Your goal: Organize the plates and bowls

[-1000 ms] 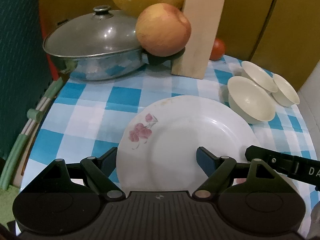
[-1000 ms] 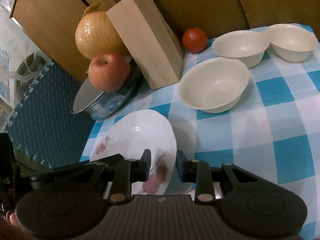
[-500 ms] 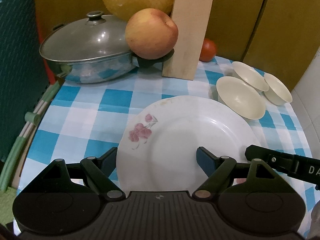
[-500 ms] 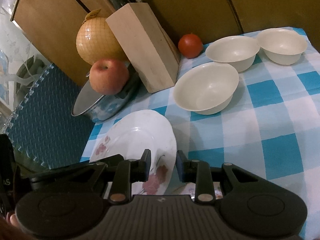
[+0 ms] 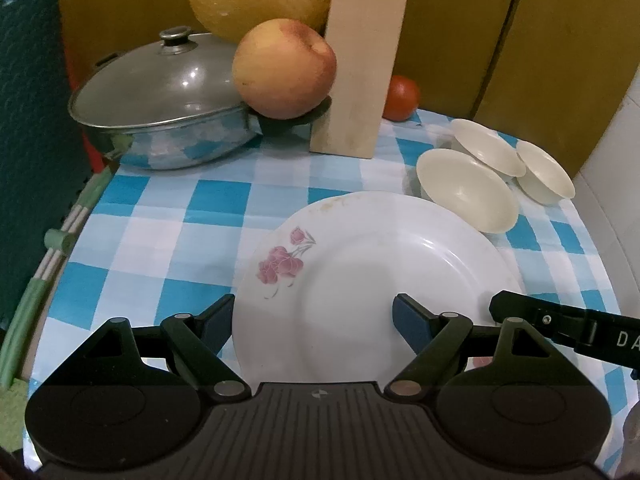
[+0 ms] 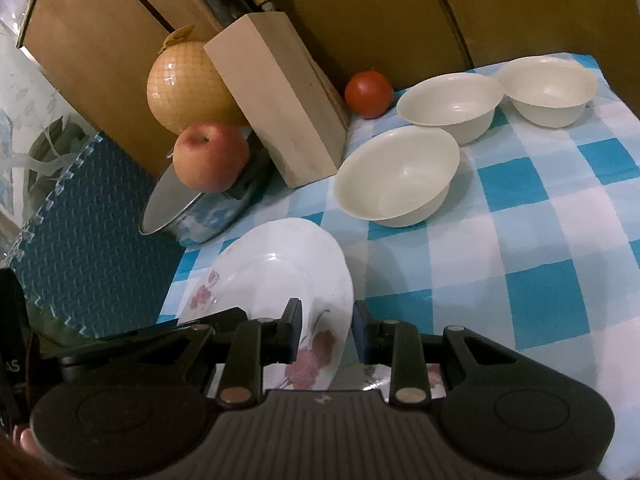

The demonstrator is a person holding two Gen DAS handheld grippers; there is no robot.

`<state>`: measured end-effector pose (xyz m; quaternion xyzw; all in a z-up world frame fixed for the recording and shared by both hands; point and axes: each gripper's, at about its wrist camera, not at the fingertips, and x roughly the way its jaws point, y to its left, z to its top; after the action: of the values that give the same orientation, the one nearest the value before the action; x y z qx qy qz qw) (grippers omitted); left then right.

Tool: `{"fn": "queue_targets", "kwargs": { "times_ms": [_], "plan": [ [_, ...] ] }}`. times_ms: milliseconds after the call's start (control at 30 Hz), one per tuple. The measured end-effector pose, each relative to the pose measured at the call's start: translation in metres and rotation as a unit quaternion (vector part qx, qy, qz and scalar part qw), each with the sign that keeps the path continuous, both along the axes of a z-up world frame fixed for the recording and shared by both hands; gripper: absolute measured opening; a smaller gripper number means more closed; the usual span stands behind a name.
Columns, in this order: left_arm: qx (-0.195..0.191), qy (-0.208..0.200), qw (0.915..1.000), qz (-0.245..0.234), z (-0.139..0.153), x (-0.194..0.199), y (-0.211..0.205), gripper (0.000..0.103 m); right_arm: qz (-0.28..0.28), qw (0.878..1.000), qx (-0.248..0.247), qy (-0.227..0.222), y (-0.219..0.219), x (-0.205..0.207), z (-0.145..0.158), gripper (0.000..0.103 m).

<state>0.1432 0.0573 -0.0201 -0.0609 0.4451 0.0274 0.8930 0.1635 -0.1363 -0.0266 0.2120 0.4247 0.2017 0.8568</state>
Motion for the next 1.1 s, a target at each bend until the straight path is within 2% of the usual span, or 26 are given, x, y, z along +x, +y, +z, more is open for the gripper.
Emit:
{"fn": "queue_targets", "kwargs": {
  "times_ms": [567,1100],
  "plan": [
    [0.004,-0.002,0.9994,-0.036,0.001,-0.01,-0.027,0.088,-0.029,1.0,0.0,0.005,-0.026,-0.029,0.001,0.026],
    [0.021,0.002,0.9961,-0.086,0.0,-0.026,-0.071,0.088,-0.063,0.998,-0.01,0.015,-0.058,-0.074,-0.002,0.026]
  ]
}}
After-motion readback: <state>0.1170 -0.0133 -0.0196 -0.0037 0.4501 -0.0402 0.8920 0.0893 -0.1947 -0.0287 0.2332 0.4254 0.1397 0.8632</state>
